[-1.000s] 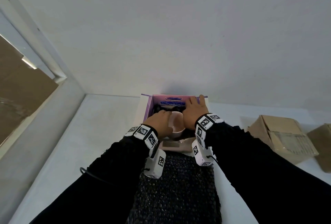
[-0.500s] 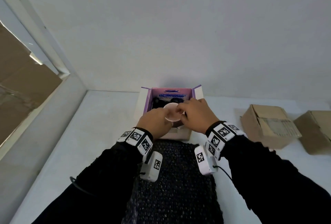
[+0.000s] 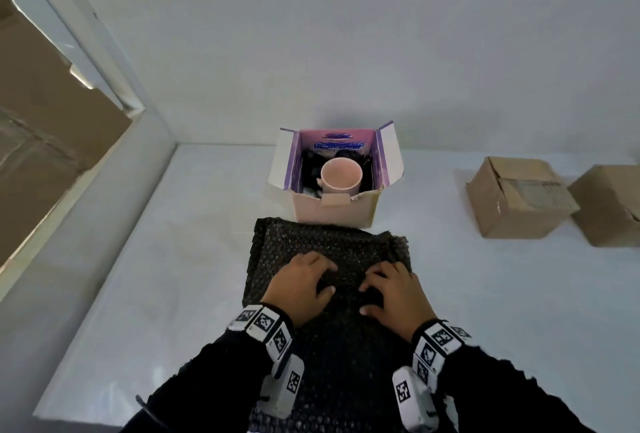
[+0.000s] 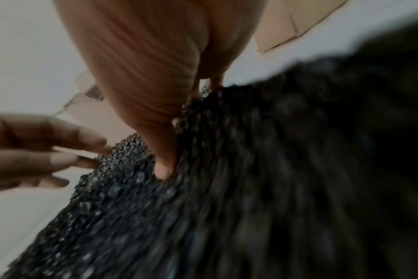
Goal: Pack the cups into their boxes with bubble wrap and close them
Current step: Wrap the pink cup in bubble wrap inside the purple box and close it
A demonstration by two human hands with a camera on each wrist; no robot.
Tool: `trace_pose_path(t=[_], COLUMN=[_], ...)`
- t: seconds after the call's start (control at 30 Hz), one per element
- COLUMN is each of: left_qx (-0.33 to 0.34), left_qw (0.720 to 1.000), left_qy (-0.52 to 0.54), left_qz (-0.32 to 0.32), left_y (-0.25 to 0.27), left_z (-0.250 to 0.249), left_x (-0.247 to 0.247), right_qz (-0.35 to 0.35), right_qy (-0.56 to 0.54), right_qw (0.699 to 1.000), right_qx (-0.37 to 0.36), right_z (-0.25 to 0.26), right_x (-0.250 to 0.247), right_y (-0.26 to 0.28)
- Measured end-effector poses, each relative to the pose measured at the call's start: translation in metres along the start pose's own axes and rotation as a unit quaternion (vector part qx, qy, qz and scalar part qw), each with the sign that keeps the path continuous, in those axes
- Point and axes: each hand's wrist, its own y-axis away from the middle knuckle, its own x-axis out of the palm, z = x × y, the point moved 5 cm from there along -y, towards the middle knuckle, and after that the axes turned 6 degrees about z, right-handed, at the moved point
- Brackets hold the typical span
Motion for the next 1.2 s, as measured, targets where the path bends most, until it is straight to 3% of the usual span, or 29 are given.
trace_pose_path(t=[0.07,0.17,0.23,0.33,0.4,0.5,0.6,0.67,0.83,0.93,1.0,1.03,1.1,1.2], left_qx=[-0.06,-0.164,-0.222,-0.257,-0.24,-0.157,-0.071,-0.021,-0.029,-0.042,-0.038,-0.05,-0.081,-0.072], left_qw=[0.997,0.986,0.975,0.95,0.927,0.905,0.857,0.836,0.916,0.947,0.946,0.948,0.967,0.965], left_qy=[-0.045,-0.041,0.012,0.162,0.262,0.36,0.484,0.532,0.399,0.3,0.283,0.278,0.206,0.24], left_qz=[0.017,-0.008,-0.03,-0.078,-0.119,-0.162,-0.163,-0.134,-0.011,0.107,0.155,0.145,0.128,0.077], left_y=[0.01,0.022,0.027,0.029,0.024,0.015,0.011,0.01,0.008,0.001,-0.002,-0.001,-0.004,-0.012], left_z=[0.011,0.022,0.024,0.024,0.024,0.012,0.005,0.003,-0.006,-0.038,-0.057,-0.055,-0.036,-0.027], left_x=[0.009,0.01,0.007,-0.003,-0.012,-0.033,-0.052,-0.06,-0.043,-0.031,-0.025,-0.024,-0.024,-0.053], right_qz=[-0.062,-0.128,-0.139,-0.167,-0.197,-0.215,-0.216,-0.207,-0.189,-0.156,-0.138,-0.129,-0.124,-0.127], right_qy=[-0.046,-0.135,-0.192,-0.258,-0.293,-0.32,-0.379,-0.477,-0.725,-0.791,-0.815,-0.814,-0.774,-0.603], right_qw=[0.997,0.981,0.969,0.949,0.932,0.92,0.899,0.854,0.662,0.591,0.563,0.566,0.621,0.787], right_qx=[-0.006,-0.046,-0.067,-0.075,-0.078,-0.076,-0.05,-0.018,0.017,0.003,-0.014,-0.012,-0.004,-0.029], right_z=[0.002,0.007,0.015,0.024,0.03,0.034,0.026,0.018,0.018,0.031,0.042,0.047,0.048,0.039], right_x=[-0.005,-0.017,-0.029,-0.049,-0.062,-0.079,-0.101,-0.121,-0.15,-0.151,-0.158,-0.162,-0.165,-0.165], right_y=[0.002,0.005,0.007,0.01,0.014,0.016,0.013,0.012,0.012,0.011,0.015,0.018,0.02,0.016])
